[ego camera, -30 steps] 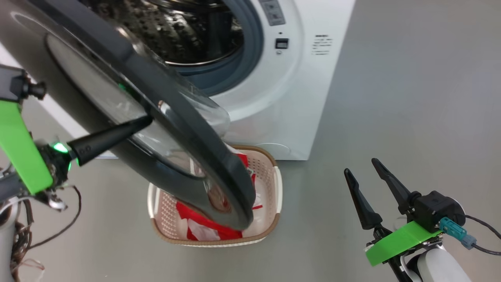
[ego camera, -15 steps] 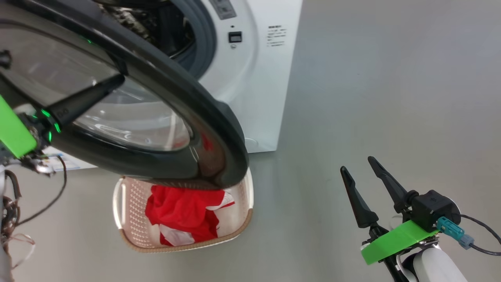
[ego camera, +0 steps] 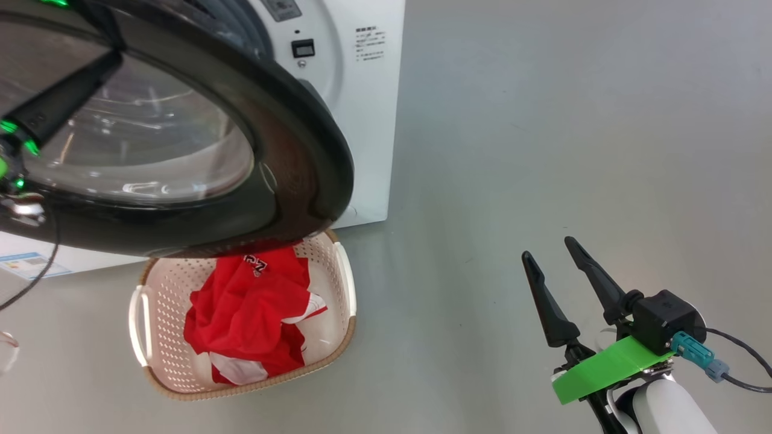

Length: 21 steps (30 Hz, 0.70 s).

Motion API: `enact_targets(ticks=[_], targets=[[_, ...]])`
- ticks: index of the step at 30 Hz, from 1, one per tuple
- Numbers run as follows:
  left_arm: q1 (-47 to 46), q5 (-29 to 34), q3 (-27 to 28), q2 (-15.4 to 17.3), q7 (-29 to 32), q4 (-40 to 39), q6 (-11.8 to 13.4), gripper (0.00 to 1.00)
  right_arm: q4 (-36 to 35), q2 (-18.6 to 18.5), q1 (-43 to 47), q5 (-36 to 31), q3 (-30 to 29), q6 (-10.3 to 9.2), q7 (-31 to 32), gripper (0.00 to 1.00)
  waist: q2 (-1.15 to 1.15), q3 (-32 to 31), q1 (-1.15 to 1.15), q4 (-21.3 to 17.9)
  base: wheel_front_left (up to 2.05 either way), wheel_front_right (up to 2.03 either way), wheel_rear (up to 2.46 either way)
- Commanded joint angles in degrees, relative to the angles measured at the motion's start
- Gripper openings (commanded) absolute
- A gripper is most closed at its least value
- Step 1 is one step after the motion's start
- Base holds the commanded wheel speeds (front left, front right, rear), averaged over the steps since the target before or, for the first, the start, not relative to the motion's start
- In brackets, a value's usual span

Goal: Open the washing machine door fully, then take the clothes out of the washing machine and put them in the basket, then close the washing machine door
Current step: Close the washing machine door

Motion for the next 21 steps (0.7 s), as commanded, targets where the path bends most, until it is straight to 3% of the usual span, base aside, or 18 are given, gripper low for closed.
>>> enact_targets(ticks=[1, 11, 21], targets=[[-3.0, 0.7, 1.8, 3.5, -1.3, -0.8, -0.2, 0.00, -1.5, 0.2, -1.6, -0.5, 1.4, 0.09, -0.3, 1.00, 0.00, 0.2, 0.00, -0.5, 0.00, 0.00, 0.00], [-3.4, -0.7, -0.6, 5.2, -4.4, 1.6, -0.2, 0.00, -1.5, 0.3, -1.4, -0.6, 0.9, 0.09, -0.3, 1.00, 0.00, -0.4, 0.00, -0.3, 0.00, 0.00, 0.00], [1.9, -3.3, -3.0, 6.5, -5.7, -1.5, -0.2, 0.00, -1.3, 0.0, -0.8, -0.6, 0.7, 0.09, -0.3, 1.00, 0.00, -1.8, 0.00, 2.4, 0.00, 0.00, 0.00]])
